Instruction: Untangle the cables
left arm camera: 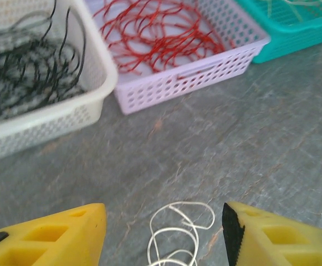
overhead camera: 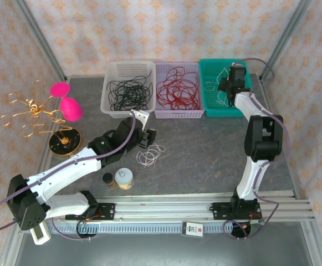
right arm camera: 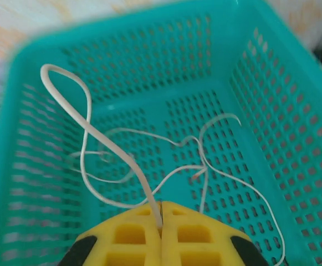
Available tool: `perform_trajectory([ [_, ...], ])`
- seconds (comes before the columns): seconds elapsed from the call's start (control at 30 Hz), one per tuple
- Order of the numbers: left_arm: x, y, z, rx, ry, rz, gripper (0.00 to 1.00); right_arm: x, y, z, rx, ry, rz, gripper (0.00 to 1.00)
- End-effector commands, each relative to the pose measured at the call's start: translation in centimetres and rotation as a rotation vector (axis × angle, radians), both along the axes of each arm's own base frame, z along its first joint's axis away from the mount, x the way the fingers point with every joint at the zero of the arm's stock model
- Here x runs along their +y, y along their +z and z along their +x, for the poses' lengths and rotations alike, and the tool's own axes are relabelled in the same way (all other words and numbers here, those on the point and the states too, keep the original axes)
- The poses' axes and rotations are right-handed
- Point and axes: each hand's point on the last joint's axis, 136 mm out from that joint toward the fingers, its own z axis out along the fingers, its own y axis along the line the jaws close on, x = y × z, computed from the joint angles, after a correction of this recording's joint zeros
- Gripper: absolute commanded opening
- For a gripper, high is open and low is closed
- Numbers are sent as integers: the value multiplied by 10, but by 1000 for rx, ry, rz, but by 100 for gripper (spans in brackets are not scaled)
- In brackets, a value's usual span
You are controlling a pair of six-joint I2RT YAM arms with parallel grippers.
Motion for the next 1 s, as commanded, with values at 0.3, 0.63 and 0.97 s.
perform_trajectory([
  [0.3, 44, -110, -22, 337, 165, 45, 57, 20, 96, -39, -157, 25, 89, 46],
  [0.63, 38, -170, -32, 491, 125, 130, 53, 63, 95, -108, -189, 106, 178, 50],
  [0.97, 37, -174, -22, 480, 135, 173, 21, 70, 104, -132, -195, 152, 200, 51],
])
